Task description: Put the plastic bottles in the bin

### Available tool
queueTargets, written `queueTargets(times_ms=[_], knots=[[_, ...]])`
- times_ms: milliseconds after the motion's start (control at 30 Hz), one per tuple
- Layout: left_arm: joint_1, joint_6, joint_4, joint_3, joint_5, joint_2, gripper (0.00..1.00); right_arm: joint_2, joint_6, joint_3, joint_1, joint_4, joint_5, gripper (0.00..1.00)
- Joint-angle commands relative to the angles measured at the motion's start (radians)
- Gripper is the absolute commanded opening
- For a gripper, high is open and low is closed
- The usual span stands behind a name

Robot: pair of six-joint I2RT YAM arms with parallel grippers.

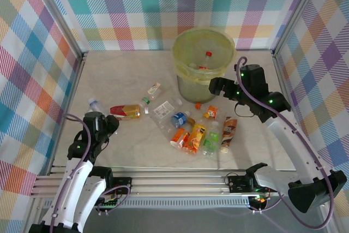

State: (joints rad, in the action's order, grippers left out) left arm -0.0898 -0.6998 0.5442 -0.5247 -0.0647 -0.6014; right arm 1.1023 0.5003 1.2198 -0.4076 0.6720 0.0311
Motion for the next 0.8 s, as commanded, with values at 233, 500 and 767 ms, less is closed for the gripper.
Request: queueTargets(times_ms=[233, 500, 767], knots=[[-0.105, 0.122, -0.241, -0.166, 0.249, -0.079, 0.31, -0.012, 0.056, -0.028, -0.005, -0.183, -0.242, 1.0], [-0.252, 0.217, -0.52, -0.235, 0.49, -0.209, 0.32, 0.069, 0.079, 0.017, -0.047, -0.32, -0.456, 1.0], [-0.409, 0.306, -0.563, -0.328, 0.541, -0.333, 0.32, 0.234, 0.059, 0.162, -0.144, -0.383, -0.558, 1.0]])
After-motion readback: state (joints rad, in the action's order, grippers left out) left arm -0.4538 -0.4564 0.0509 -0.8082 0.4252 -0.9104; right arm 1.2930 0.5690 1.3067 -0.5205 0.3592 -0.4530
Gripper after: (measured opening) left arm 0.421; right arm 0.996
